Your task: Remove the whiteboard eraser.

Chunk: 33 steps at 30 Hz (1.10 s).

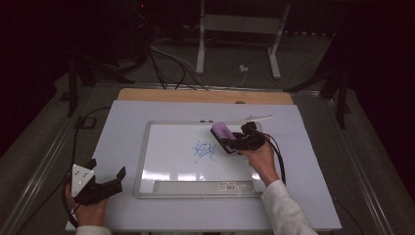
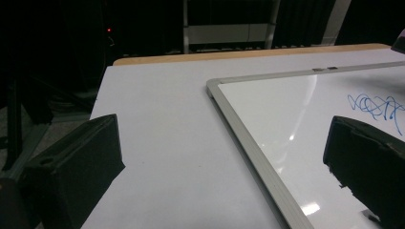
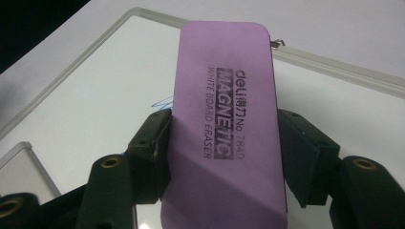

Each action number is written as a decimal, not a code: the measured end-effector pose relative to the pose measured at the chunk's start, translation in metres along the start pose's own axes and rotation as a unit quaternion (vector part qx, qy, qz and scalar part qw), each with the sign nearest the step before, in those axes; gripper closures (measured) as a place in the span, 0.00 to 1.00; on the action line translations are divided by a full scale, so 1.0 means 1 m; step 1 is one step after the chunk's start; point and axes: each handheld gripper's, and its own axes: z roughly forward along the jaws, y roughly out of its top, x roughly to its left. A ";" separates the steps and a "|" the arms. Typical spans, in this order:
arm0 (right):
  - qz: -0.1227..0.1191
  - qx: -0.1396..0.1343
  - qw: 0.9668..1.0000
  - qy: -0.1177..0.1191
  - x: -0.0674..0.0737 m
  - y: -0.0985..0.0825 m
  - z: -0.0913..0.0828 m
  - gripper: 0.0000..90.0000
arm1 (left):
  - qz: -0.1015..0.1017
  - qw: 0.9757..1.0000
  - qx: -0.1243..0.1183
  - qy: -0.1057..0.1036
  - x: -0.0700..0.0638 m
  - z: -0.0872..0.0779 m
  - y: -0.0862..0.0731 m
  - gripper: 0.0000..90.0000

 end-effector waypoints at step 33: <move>-0.081 0.056 0.995 0.033 0.055 -0.026 0.039 0.45 | -0.002 1.000 -0.001 0.000 0.000 -0.001 0.000 0.00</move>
